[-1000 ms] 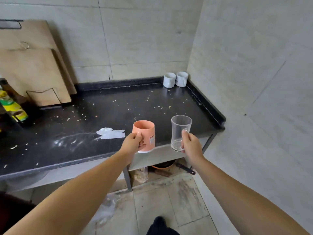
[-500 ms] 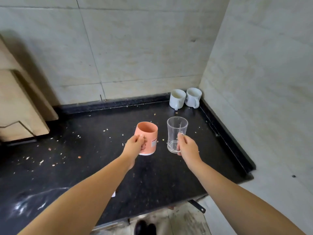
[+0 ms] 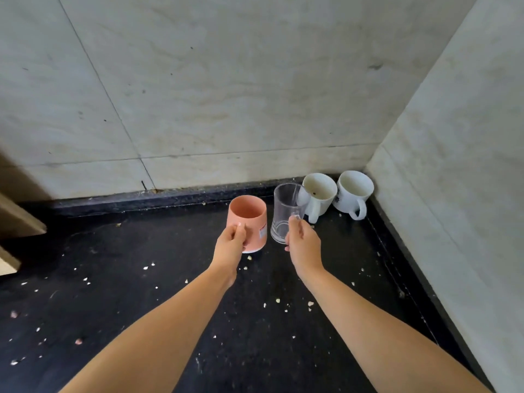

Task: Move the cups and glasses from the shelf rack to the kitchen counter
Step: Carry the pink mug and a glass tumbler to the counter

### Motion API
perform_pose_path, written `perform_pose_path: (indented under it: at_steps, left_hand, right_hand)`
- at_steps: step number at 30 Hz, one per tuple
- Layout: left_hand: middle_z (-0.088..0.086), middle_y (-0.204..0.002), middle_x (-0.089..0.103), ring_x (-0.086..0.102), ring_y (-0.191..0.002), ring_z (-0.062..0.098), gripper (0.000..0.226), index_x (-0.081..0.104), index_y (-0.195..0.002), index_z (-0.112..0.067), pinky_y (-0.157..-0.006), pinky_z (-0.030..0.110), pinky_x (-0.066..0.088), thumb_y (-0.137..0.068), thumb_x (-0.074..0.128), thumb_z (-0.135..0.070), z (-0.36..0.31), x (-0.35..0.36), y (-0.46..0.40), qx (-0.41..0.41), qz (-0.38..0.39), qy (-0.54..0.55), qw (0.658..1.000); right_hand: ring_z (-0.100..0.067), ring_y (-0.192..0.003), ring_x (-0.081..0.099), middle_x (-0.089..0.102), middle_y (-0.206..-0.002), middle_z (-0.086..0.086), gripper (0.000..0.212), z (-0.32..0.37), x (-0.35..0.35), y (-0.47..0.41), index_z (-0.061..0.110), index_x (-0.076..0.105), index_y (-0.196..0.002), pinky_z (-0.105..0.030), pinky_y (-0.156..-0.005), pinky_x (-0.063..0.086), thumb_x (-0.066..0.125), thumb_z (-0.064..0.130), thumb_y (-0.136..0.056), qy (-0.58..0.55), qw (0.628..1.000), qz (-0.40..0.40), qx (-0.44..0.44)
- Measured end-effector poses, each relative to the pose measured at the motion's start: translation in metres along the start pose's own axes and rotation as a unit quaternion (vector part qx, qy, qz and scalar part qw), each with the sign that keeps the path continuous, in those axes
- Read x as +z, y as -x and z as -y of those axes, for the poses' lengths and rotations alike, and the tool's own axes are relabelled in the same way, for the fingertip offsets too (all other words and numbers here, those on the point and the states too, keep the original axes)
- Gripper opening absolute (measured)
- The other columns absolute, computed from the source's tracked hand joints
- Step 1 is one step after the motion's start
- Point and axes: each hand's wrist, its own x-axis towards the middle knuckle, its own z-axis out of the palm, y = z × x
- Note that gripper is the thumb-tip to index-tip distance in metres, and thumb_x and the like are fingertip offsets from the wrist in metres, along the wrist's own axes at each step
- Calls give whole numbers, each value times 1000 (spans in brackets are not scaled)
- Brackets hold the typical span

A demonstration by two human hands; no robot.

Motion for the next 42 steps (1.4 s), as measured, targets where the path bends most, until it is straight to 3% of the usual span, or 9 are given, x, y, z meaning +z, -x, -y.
perform_pose_path:
  at_steps: [8,13,17,21,27,31,35,39,42]
  left_hand:
    - [3,-82,52,47,-84,18,29,54,-78,-18,-87,36,44,-98,43,-35,-3,22,-51,28,-17,4,999]
    - [5,-87,60,53,-86,16,29,57,-81,-14,-91,35,45,-98,44,-34,-2,27,-64,32,-36,-11,999]
    - [24,-102,63,52,-87,19,41,58,-94,2,-83,35,45,-97,45,-36,6,22,-72,30,-48,-55,997]
    - [15,-105,63,58,-98,25,35,62,-99,-4,-84,32,42,-97,45,-35,11,19,-72,22,-49,-103,993]
    - [13,-106,65,62,-100,28,38,60,-104,-6,-85,36,48,-97,43,-39,1,15,-70,31,-52,-187,981]
    - [7,-121,56,58,-107,27,49,49,-124,-12,-86,37,49,-92,49,-49,-15,5,-61,-2,-62,-248,967]
    - [10,-122,58,58,-104,28,36,50,-122,-14,-89,42,53,-91,54,-34,-35,-10,-40,39,-55,-308,949]
    - [12,-121,59,59,-103,29,35,52,-123,-12,-87,38,51,-92,54,-30,-56,-22,-1,118,-43,-376,918]
    - [12,-120,57,54,-109,30,33,53,-122,-9,-91,42,49,-93,53,-26,-62,-35,37,188,-101,-394,894]
  right_hand:
    - [-8,-65,52,51,-65,2,39,-9,13,-54,22,48,-65,-36,-77,54,40,37,-99,7,1000,-1,-10]
    - [-10,-66,52,52,-66,2,36,-17,16,-65,23,48,-66,-40,-80,54,39,36,-100,11,1000,13,-15]
    - [-9,-71,56,54,-69,3,33,-17,22,-73,21,51,-73,-41,-86,56,38,36,-100,15,1000,19,-14]
    - [-14,-85,60,60,-85,-2,32,-19,26,-74,15,54,-90,-37,-92,53,35,38,-101,17,999,38,-4]
    - [-11,-95,54,63,-107,-7,43,-10,23,-71,4,58,-114,-24,-82,37,32,36,-102,82,995,62,11]
    - [-17,-95,57,62,-112,-8,41,1,11,-67,5,53,-119,-25,-76,39,39,38,-99,144,988,52,32]
    - [-23,-112,58,57,-125,-11,38,16,-13,-46,6,52,-124,-25,-80,43,47,32,-97,190,982,10,-21]
    - [-26,-109,57,57,-122,-10,28,45,-34,-8,10,54,-119,-28,-77,44,49,27,-97,315,934,7,-168]
    - [-29,-121,52,52,-133,-10,38,62,-41,21,12,49,-130,-39,-95,46,51,24,-95,447,823,22,-350]
